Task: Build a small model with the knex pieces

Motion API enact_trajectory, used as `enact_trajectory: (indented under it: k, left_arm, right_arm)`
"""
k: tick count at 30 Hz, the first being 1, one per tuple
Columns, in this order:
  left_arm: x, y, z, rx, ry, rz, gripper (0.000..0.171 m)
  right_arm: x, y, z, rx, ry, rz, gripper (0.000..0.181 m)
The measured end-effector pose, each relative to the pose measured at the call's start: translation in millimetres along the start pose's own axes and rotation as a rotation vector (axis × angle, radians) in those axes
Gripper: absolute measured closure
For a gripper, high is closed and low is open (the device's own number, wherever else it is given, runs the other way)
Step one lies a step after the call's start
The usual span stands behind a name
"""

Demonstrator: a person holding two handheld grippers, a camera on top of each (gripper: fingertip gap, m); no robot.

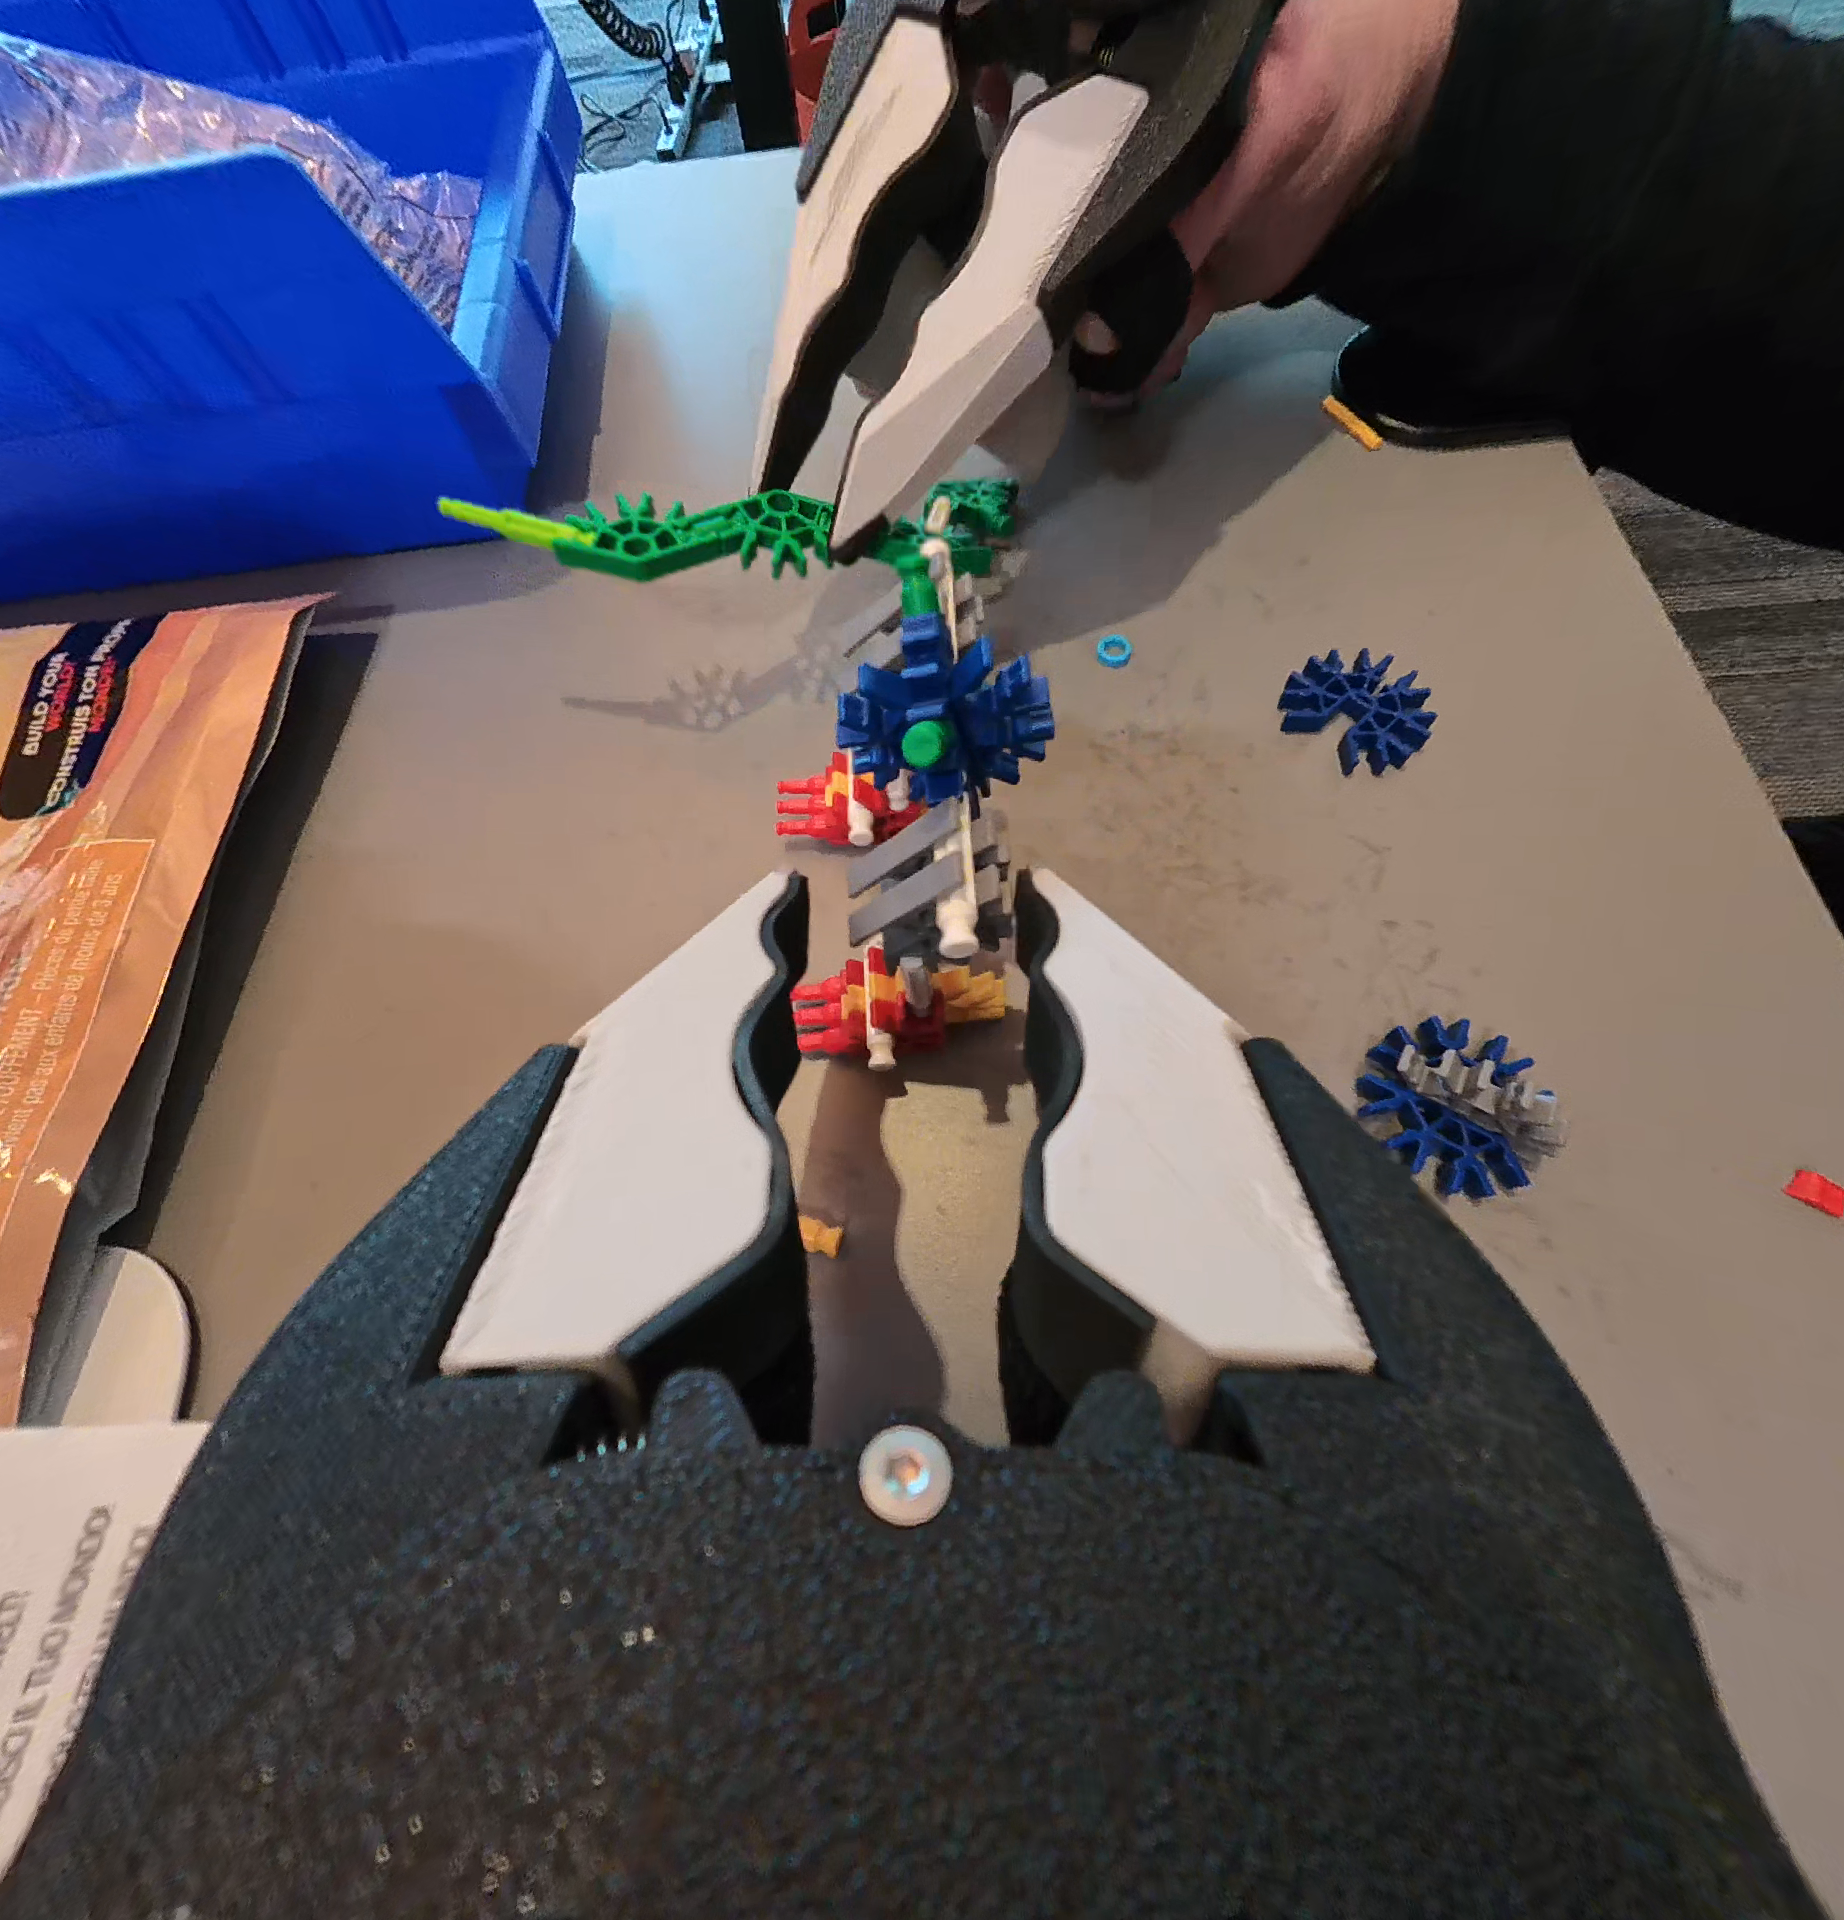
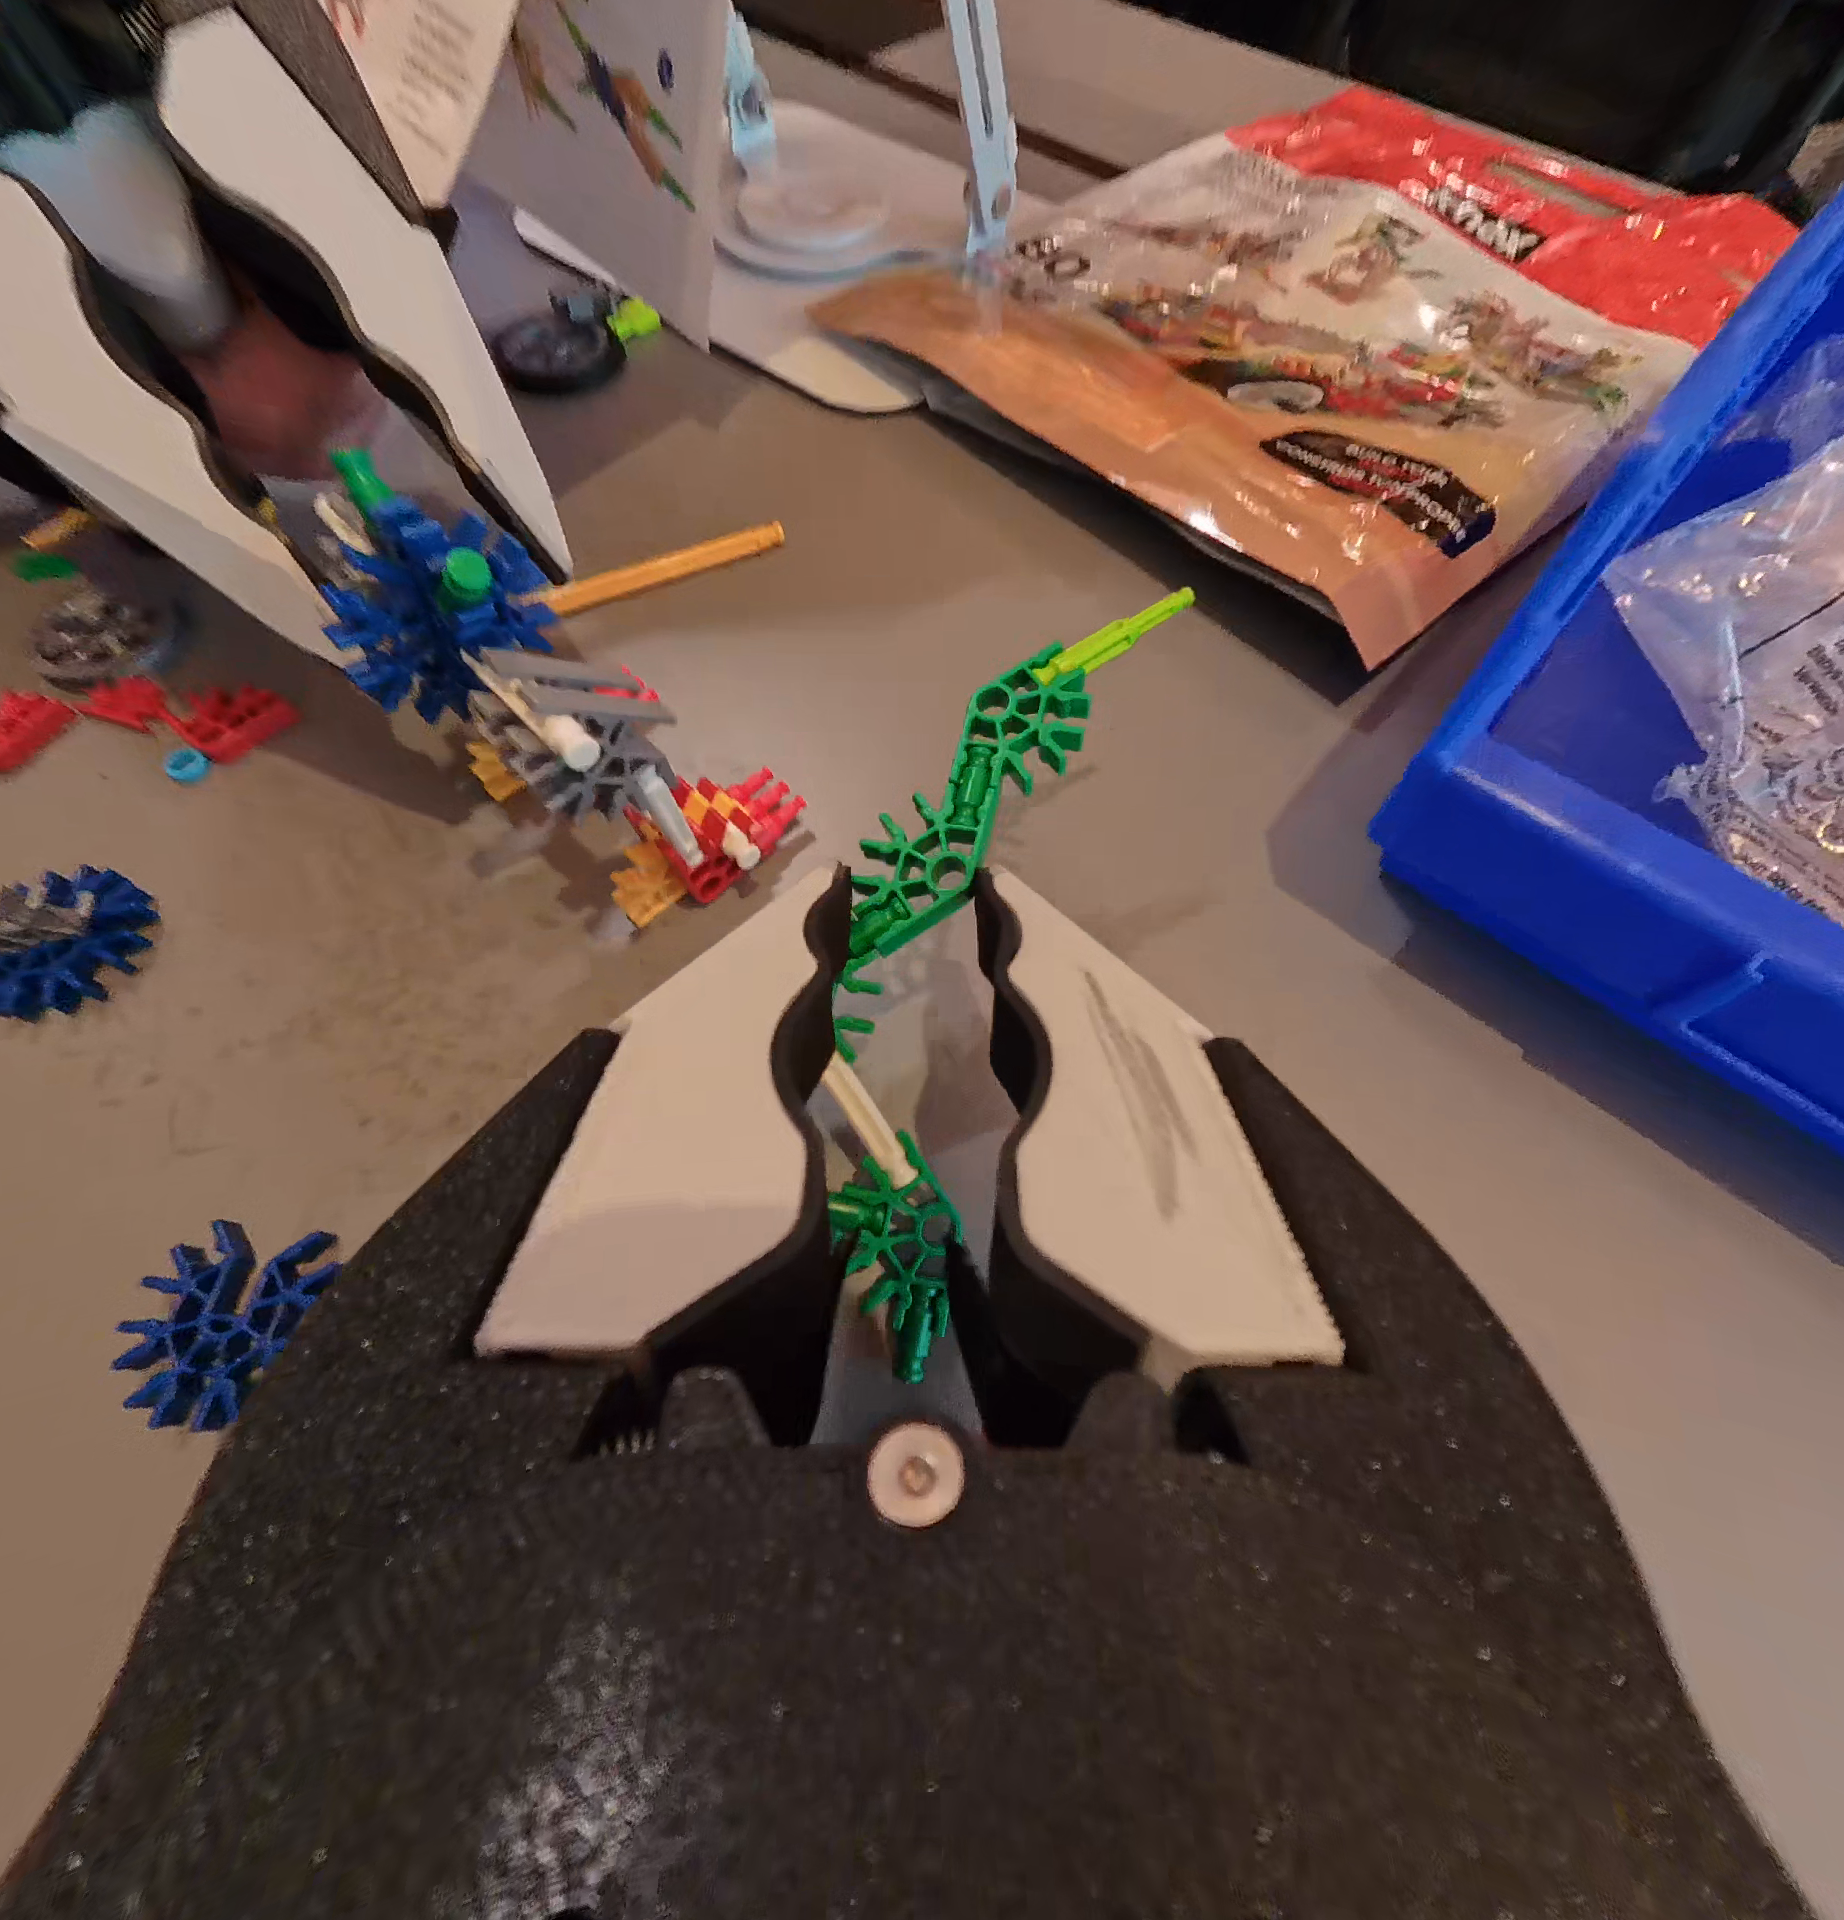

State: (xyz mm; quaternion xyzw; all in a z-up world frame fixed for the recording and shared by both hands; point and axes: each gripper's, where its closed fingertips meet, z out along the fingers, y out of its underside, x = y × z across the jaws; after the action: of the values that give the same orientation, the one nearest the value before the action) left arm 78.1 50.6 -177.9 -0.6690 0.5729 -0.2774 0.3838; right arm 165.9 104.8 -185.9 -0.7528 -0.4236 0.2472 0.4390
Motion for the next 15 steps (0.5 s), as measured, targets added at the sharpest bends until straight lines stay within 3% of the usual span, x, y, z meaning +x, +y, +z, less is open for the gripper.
enact_trajectory:
  k: [3, 6, 9, 11, 15]
  left_arm:
    - [-1, -11, -6, 0.046, -0.007, -0.013, 0.123]
    - [1, -35, -18, 0.148, 0.001, -0.046, 0.097]
    - [8, -65, -32, 0.259, 0.006, -0.040, 0.100]
    - [16, -82, -33, 0.311, -0.003, -0.022, 0.112]
    - [35, -97, -14, 0.318, -0.025, 0.021, 0.118]
  right_arm:
    - [-4, -18, -9, 0.108, -0.042, 0.033, 0.158]
    - [-10, -44, -25, 0.261, -0.109, 0.079, 0.158]
    - [-22, -71, -45, 0.425, -0.167, 0.101, 0.158]
    - [-27, -81, -52, 0.479, -0.159, 0.109, 0.158]
    - [-45, -100, -62, 0.547, -0.124, 0.098, 0.158]
